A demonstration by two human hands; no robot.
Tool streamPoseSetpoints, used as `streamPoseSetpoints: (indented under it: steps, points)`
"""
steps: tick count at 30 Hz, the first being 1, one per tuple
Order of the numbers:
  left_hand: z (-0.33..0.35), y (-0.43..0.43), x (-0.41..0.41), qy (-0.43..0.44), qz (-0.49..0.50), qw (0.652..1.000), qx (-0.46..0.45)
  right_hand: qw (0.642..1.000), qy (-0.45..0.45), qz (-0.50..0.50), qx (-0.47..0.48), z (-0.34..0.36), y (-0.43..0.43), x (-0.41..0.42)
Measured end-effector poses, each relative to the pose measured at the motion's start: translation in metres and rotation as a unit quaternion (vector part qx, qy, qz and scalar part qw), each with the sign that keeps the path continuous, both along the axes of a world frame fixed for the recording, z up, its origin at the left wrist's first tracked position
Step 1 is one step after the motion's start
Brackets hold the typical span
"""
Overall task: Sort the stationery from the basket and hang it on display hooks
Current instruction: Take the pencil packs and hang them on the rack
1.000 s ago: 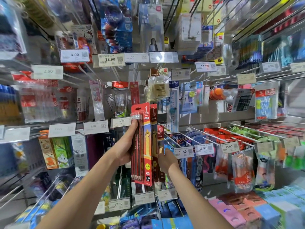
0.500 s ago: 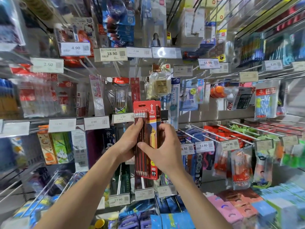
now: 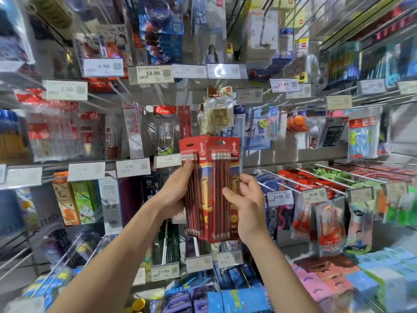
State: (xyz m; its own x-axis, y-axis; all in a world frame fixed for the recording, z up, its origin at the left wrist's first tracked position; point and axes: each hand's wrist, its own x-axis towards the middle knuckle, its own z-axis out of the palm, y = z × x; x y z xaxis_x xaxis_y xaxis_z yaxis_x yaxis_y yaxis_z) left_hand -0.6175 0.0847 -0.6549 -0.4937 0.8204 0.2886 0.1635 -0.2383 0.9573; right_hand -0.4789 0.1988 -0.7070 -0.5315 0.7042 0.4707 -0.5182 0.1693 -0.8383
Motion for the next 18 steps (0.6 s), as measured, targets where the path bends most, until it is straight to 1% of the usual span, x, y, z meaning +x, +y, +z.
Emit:
streamPoseSetpoints:
  steps: [2,5,8,10,15,18]
  points:
    - [0.003,0.000,-0.004,-0.006,0.005,1.000,-0.015,0.998,0.009,-0.008,-0.062,-0.008,0.010,0.006]
    - [0.003,-0.001,-0.011,-0.017,-0.010,0.999,-0.027,0.996,-0.043,-0.040,-0.073,-0.031,0.021,0.007]
    - [0.001,0.000,-0.015,-0.028,-0.024,0.999,-0.034,0.992,-0.113,-0.052,-0.033,-0.052,0.019,-0.002]
    - [-0.001,0.001,-0.016,-0.029,-0.029,0.999,-0.033,0.989,-0.141,-0.048,-0.003,-0.058,0.018,-0.007]
    - [-0.003,0.003,-0.017,-0.035,-0.030,0.998,-0.033,0.978,-0.191,-0.061,0.058,-0.055,0.022,-0.017]
    - [-0.004,0.003,-0.017,-0.031,-0.041,0.998,-0.029,0.973,-0.210,-0.074,0.054,-0.050,0.018,-0.025]
